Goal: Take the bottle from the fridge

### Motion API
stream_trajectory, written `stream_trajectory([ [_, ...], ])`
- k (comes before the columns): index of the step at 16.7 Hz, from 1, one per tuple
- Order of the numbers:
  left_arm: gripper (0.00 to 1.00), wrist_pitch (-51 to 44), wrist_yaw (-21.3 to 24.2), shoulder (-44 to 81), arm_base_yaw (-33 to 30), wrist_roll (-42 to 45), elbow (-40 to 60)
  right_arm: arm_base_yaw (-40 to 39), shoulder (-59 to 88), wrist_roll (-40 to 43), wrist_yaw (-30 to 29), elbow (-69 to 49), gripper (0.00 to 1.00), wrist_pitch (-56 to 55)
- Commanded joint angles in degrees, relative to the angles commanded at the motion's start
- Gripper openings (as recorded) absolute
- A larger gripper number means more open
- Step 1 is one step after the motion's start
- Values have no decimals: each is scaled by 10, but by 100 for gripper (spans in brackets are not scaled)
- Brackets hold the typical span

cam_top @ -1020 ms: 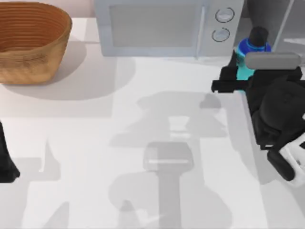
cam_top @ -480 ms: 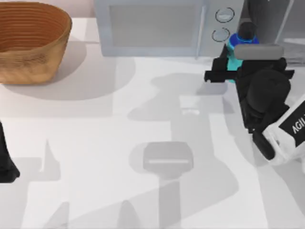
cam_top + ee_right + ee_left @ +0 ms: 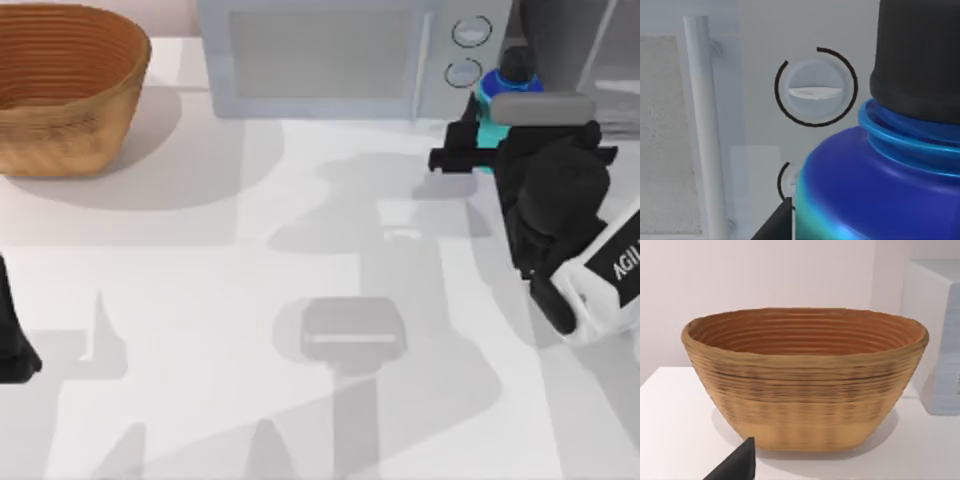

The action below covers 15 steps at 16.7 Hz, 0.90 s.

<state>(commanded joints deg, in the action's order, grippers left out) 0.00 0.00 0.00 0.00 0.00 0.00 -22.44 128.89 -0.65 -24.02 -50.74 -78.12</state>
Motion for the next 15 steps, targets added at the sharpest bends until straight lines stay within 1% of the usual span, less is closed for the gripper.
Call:
stream_trajectory([
  [9, 100, 0, 0, 0, 0, 0, 0, 0, 0, 0, 0, 0, 98, 0],
  [10, 100, 0, 0, 0, 0, 0, 0, 0, 0, 0, 0, 0, 100, 0],
  [15, 100, 0, 0, 0, 0, 0, 0, 0, 0, 0, 0, 0, 100, 0],
])
